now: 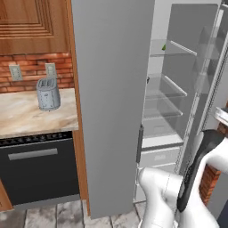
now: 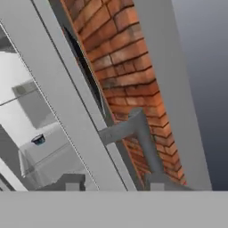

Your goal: Take the lemon wedge from the fridge and place it on the plate with fish on the dining counter.

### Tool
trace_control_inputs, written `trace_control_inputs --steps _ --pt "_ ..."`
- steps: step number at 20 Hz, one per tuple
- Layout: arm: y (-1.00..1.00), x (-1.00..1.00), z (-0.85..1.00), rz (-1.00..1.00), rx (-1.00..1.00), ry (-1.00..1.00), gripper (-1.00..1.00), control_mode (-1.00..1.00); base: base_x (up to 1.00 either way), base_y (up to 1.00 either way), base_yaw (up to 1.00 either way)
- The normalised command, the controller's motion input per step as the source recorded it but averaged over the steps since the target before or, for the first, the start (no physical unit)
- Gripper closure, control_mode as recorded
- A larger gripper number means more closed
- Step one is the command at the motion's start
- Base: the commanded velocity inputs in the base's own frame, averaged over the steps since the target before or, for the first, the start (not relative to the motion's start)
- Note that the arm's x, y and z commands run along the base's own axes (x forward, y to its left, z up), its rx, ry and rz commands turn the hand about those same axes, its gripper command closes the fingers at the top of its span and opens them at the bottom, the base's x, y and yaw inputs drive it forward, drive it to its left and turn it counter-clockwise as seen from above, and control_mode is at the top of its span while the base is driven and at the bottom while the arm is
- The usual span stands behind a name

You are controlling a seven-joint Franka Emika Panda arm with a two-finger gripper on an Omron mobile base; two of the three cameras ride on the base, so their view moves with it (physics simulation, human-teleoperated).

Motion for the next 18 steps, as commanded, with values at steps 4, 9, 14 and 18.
trace_control_inputs --steps 4,9,14,18 --pt "1.00 0.04 0.53 -0.13 -0.31 -0.47 -1.00 -1.00 0.00 0.00 0.00" --pt "0.94 0.69 0.56 -0.29 -0.24 -0.20 -1.00 -1.00 0.00 0.00 0.00" --pt "0.16 1.00 0.11 -0.44 -0.22 0.00 -1.00 -1.00 0.00 0.00 0.00" --pt "0.00 1.00 0.00 -0.35 -0.13 0.07 -1.00 -1.00 0.00 0.00 0.00"
